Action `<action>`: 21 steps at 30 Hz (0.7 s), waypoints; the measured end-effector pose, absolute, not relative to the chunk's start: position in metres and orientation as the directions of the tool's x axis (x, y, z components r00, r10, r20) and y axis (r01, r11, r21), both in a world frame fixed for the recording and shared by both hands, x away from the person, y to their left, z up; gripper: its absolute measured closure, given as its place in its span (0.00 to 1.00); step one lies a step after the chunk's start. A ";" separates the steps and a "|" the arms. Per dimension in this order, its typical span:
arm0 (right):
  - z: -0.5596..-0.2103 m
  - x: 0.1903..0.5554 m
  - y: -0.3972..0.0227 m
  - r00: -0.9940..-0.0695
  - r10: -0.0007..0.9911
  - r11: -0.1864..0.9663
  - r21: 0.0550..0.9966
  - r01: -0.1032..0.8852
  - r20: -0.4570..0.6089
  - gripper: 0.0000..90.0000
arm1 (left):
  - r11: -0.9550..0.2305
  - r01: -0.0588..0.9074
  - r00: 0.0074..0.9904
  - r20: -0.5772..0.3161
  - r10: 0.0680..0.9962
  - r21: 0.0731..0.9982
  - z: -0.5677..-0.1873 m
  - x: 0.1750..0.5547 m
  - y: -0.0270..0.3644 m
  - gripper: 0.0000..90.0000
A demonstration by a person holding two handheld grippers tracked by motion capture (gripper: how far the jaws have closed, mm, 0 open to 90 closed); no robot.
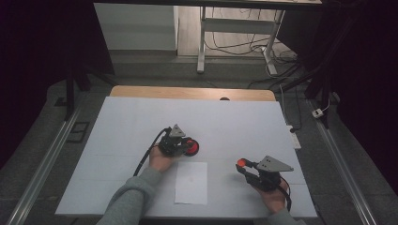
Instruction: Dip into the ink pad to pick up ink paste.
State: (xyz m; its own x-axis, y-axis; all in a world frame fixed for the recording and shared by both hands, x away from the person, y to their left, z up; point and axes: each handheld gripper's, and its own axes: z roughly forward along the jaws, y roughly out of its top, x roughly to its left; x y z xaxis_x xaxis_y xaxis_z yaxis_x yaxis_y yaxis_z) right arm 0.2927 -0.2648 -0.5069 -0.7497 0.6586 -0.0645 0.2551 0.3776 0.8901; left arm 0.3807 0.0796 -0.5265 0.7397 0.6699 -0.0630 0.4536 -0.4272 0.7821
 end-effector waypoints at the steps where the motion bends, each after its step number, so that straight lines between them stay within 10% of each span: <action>1: -0.507 0.293 -0.265 -0.750 0.658 0.378 0.890 0.255 -0.065 0.72 | -0.428 0.453 0.739 -0.062 0.671 0.782 -0.526 0.381 0.079 0.81; 21: -0.506 0.294 -0.266 -0.751 0.658 0.366 0.894 0.258 -0.053 0.72 | -0.428 0.387 0.737 0.004 0.676 0.817 -0.492 0.378 0.083 0.81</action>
